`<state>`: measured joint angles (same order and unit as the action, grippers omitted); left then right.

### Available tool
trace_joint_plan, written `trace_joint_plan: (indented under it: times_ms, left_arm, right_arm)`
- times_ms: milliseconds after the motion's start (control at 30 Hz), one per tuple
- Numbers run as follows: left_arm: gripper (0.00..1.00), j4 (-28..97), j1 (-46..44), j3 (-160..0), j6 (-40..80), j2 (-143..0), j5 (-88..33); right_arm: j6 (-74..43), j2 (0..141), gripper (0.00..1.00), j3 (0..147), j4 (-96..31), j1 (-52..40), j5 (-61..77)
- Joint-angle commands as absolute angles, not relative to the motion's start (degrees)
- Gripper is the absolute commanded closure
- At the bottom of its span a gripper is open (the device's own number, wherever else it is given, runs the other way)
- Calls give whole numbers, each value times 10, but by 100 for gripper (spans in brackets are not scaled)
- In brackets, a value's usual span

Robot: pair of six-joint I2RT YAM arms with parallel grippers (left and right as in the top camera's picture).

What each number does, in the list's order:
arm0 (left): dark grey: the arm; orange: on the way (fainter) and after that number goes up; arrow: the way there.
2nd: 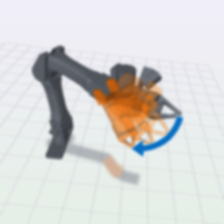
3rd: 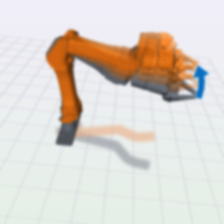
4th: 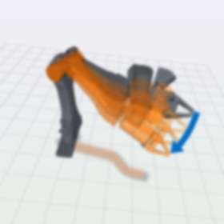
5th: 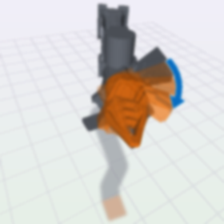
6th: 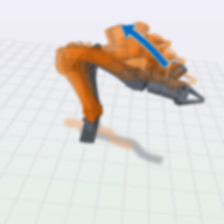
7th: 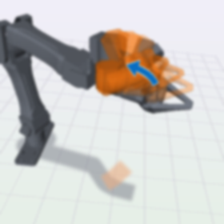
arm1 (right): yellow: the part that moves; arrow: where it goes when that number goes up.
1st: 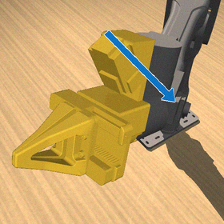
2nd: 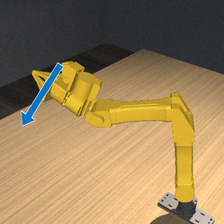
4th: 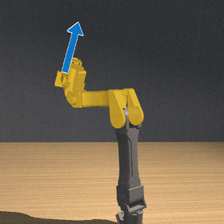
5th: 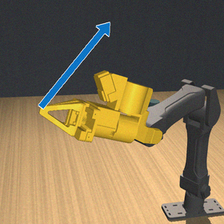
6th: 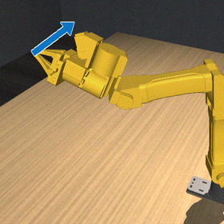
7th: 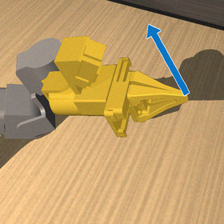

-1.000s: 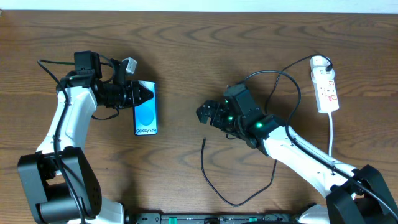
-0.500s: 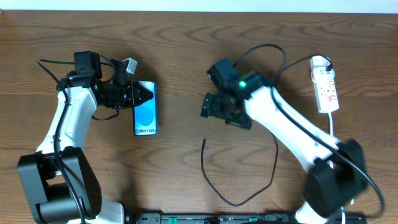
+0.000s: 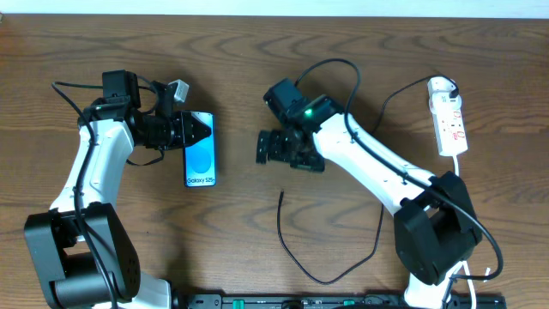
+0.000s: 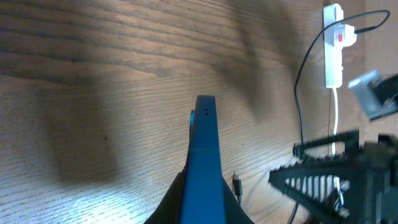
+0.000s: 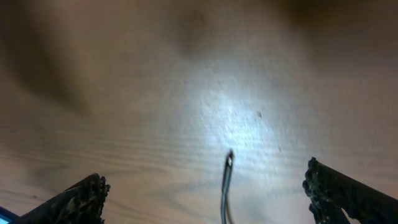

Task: Plug charger to phone and switch on socket
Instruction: 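Move the right gripper down over the black cable's connector end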

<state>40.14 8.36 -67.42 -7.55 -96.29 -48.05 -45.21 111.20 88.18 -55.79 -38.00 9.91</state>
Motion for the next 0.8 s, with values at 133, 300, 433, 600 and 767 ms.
trace_joint_plan:
  times_ms: [133, 300, 433, 600, 767]
  left_arm:
    - [93, 402, 84, -676, -79, -952, -470]
    - [93, 400, 84, -676, -79, -952, -459]
    - [93, 400, 85, -676, -79, -952, -451]
    - [92, 400, 85, -676, -79, -952, -441]
    - [93, 400, 84, -676, -79, -952, -441]
  right_arm:
    - [-568, 1114, 1, 890, -641, -435, -1]
    - [-572, 1116, 1, 881, -634, -458, -8]
    - [-574, 1134, 1, 872, -630, -466, -11]
    - [-574, 1155, 1, 864, -630, -466, -11]
    - [-574, 1159, 1, 840, -609, -466, -8]
